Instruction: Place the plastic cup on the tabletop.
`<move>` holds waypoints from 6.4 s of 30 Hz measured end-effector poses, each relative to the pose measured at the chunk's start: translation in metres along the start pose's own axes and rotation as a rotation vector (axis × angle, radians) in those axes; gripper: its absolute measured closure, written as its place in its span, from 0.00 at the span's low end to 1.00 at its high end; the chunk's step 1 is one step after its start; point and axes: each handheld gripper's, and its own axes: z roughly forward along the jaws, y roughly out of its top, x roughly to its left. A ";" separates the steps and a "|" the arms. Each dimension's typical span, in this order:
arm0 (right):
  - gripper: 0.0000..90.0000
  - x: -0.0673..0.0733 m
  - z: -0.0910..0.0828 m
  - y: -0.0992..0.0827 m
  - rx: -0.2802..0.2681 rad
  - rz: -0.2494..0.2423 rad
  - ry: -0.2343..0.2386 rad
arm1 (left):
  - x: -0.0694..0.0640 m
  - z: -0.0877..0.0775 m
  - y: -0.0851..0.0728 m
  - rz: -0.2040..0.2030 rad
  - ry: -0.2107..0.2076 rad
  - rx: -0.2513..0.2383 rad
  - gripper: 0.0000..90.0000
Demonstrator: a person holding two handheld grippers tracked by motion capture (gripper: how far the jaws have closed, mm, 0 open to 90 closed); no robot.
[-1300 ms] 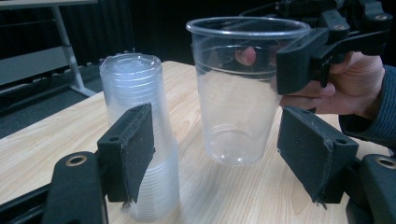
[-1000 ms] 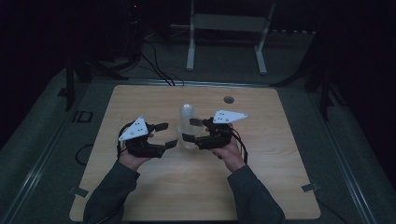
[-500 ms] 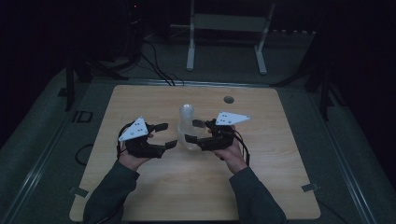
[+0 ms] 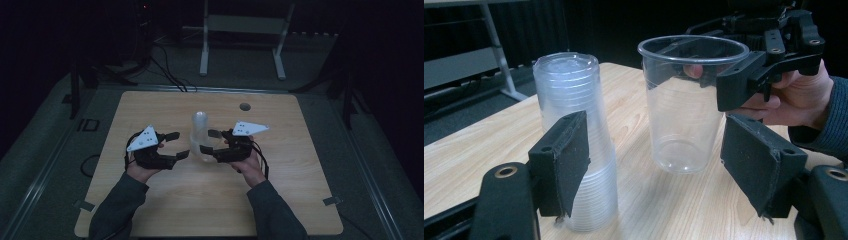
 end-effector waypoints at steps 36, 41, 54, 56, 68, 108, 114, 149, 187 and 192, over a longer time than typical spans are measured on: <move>0.31 -0.006 -0.005 -0.014 0.008 0.021 -0.009 | 0.000 0.000 0.000 0.002 0.008 0.006 0.32; 0.31 -0.007 -0.004 -0.017 0.010 0.026 -0.011 | 0.000 0.000 0.000 0.000 0.008 0.002 0.32; 0.31 -0.009 -0.002 -0.027 0.026 -0.012 -0.082 | -0.001 0.001 0.000 0.002 0.006 0.007 0.32; 0.31 -0.010 -0.002 -0.028 0.027 -0.015 -0.093 | 0.000 0.001 -0.001 0.002 0.006 0.007 0.32; 0.31 -0.011 0.001 -0.039 0.047 -0.017 -0.138 | 0.000 0.001 -0.001 0.002 0.007 0.005 0.32; 0.31 -0.016 0.007 -0.064 0.093 0.020 -0.139 | -0.001 0.003 -0.002 0.001 -0.001 0.011 0.32; 0.31 -0.017 0.006 -0.067 0.099 0.031 -0.146 | -0.002 0.003 -0.002 0.001 -0.001 0.012 0.32; 0.29 -0.019 0.012 -0.082 0.165 0.039 -0.133 | -0.001 0.001 -0.002 -0.002 0.003 0.006 0.32; 0.14 -0.008 -0.012 -0.088 0.230 0.037 -0.167 | 0.001 0.000 -0.003 -0.010 0.008 0.005 0.31; 0.14 -0.007 -0.017 -0.088 0.222 0.034 -0.163 | 0.001 0.000 -0.003 -0.008 0.008 0.007 0.31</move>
